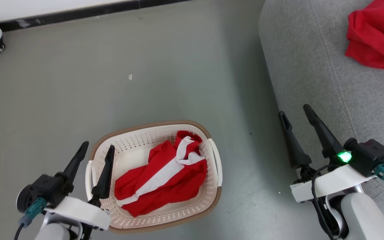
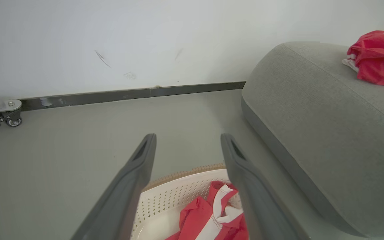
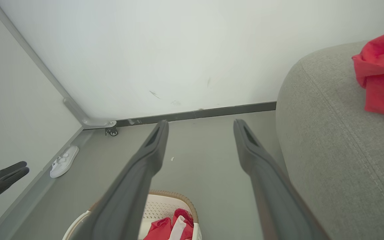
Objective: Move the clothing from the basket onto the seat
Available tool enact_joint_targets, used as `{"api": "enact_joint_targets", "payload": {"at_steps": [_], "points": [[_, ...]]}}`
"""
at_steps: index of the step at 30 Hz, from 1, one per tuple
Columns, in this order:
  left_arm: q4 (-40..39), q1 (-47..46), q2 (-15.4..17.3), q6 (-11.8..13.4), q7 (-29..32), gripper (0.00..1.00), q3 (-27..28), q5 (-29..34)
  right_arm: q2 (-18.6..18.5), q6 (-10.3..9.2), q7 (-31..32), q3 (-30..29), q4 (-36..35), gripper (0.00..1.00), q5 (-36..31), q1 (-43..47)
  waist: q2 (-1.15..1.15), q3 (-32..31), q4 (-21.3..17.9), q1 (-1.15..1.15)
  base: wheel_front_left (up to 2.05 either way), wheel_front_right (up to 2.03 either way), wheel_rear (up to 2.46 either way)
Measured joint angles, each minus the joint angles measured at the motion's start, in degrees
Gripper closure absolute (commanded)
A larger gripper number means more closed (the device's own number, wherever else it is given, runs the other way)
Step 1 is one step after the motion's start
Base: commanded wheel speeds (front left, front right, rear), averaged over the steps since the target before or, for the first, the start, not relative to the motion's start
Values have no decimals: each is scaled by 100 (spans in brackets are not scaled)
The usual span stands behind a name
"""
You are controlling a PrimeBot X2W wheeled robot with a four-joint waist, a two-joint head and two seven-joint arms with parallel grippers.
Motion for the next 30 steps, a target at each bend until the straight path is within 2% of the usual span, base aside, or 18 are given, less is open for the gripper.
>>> {"api": "enact_joint_targets", "payload": {"at_steps": [18, 30], "points": [[342, -571, 102, -32, 0, 0, -491, 37, 65, 0, -1, 8, -135, 0, -2, -466, 0, 702, -148, 0, 0, 0, 0], [701, -1149, 140, -66, 86, 0, -1007, 176, 87, 0, -43, -143, -346, 0, -2, -961, 0, 1193, -213, 0, 0, 0, 0]]}}
